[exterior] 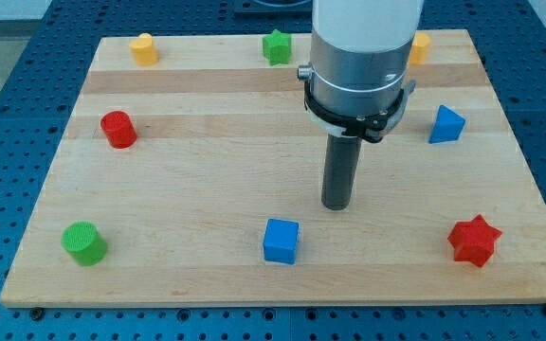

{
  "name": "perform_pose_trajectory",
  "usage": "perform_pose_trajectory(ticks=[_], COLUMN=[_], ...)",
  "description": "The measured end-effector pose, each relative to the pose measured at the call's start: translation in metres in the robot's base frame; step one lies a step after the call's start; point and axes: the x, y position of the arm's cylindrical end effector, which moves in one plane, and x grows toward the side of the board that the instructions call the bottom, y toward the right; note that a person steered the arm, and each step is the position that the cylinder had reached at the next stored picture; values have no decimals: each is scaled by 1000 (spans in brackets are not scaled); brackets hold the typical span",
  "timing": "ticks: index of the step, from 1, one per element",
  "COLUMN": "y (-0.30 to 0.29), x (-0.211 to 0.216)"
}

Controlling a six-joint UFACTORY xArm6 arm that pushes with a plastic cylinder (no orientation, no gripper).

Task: Slightly move the red star below the blue triangle

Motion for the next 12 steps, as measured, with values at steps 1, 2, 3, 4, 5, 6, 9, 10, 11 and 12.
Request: perform_pose_trajectory(ticks=[1,2,3,4,5,6,9,10,11,12], y=[0,6,31,43,43,43,43,43,48,72], x=[0,0,0,9,26,47,63,77,84,84])
